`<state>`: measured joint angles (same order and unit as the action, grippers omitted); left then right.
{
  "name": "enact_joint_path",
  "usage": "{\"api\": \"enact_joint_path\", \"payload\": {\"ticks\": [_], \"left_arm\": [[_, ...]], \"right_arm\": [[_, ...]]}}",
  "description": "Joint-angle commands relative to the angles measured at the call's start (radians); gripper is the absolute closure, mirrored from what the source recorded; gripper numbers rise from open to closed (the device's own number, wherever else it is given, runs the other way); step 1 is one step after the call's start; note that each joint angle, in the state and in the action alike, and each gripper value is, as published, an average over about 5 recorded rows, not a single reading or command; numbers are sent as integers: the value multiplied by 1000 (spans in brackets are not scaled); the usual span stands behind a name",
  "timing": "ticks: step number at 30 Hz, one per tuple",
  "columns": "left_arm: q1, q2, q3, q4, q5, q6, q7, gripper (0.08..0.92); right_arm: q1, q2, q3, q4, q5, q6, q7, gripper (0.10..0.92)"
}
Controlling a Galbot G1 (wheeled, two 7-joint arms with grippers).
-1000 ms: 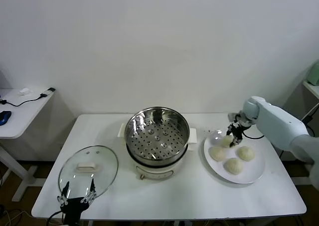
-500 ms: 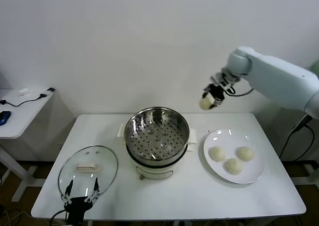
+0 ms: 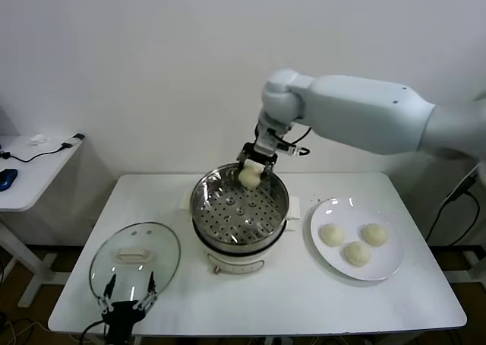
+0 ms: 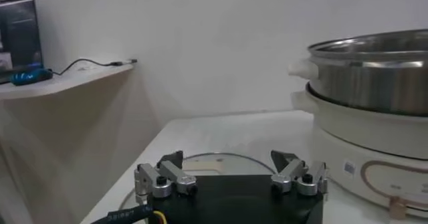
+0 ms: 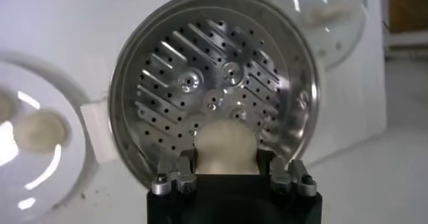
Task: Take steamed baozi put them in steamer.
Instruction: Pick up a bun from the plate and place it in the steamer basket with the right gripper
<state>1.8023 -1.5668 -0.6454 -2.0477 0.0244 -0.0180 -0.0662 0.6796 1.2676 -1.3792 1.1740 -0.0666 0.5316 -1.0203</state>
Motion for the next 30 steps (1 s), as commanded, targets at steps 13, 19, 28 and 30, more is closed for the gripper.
{"api": "enact_joint_path", "payload": {"ticks": [13, 19, 28, 30], "left_arm": [[-25, 0, 3, 31, 7, -1, -1, 177], [-29, 1, 4, 35, 7, -4, -1, 177], [-26, -2, 7, 29, 13, -8, -5, 177], [-22, -4, 11, 24, 17, -9, -5, 177]], "right_arm": [[-258, 216, 68, -433, -312, 280, 117, 431], [-269, 248, 83, -494, -313, 289, 117, 431], [-243, 257, 94, -488, -270, 295, 144, 248], [-202, 242, 76, -452, -220, 294, 113, 217]]}}
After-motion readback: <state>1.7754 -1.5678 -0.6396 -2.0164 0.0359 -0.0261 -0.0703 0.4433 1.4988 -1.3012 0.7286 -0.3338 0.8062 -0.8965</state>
